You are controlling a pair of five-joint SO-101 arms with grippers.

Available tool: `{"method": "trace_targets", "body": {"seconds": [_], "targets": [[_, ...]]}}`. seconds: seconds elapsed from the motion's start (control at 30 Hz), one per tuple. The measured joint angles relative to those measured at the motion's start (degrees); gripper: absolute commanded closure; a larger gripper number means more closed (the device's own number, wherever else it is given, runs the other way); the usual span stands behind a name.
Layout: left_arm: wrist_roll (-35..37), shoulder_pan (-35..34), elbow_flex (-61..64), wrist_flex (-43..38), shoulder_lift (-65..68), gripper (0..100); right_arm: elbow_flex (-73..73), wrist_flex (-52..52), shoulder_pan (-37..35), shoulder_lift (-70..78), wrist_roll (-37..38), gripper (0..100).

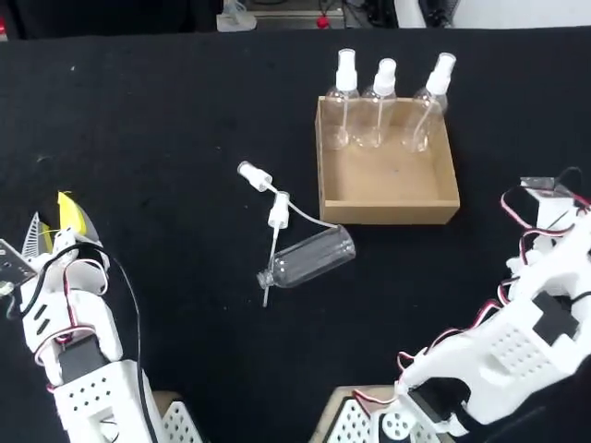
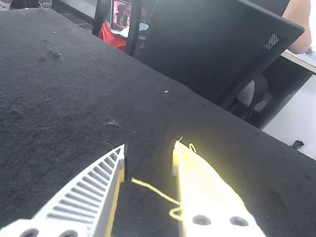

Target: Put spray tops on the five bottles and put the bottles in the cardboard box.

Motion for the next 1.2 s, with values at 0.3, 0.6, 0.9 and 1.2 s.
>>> {"method": "trace_targets", "body": {"seconds": [0.3,0.6,0.9,1.2], "targets": [[0.0,0.0,0.0,0.0,0.0,84,-8.0,9.8,0.0,0.2,2.9,67.4],[0.0,0.0,0.0,0.0,0.0,84,-8.0,10.2,0.0,5.0,5.1,67.4],[0.0,0.0,0.0,0.0,0.0,84,-8.0,10.2,0.0,7.6,5.3,81.5],[0.0,0.0,0.0,0.0,0.0,84,-8.0,12.3,0.0,7.6,4.2,81.5]]}}
